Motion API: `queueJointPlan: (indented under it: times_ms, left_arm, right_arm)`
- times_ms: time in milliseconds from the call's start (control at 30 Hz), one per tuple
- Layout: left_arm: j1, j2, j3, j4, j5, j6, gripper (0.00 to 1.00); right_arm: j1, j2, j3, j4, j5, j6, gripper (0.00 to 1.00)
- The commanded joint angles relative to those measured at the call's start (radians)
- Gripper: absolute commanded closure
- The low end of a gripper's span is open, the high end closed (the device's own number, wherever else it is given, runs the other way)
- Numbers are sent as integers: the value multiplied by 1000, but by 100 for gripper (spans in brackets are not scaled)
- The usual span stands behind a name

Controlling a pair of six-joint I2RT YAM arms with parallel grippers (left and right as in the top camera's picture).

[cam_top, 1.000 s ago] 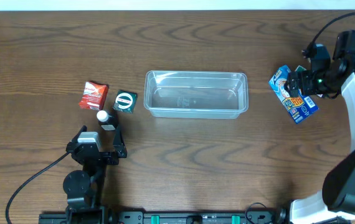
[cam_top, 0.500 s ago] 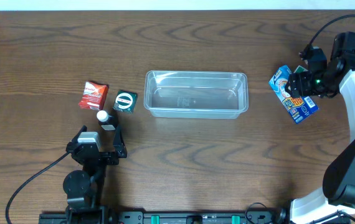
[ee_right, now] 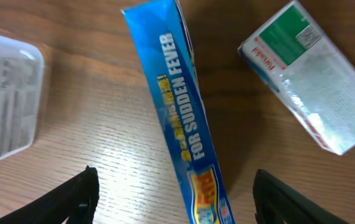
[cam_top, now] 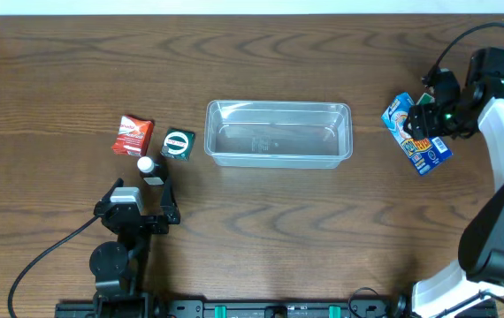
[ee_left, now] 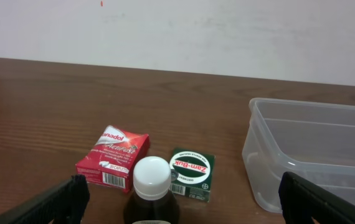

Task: Pack container
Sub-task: 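Move right gripper to the blue Kool Fever box and grasp it, then lift the blue box with right gripper and carry it over container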

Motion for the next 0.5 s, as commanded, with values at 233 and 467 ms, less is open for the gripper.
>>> queueJointPlan:
  times_ms: [233,467]
  left_arm:
    - [4,0,-18,-35,11,5,2]
    - [4,0,-18,-35,11,5,2]
  right_arm:
    - [-9,42,-9,9,2,-11,48]
    - [-9,42,-9,7,2,-5,79]
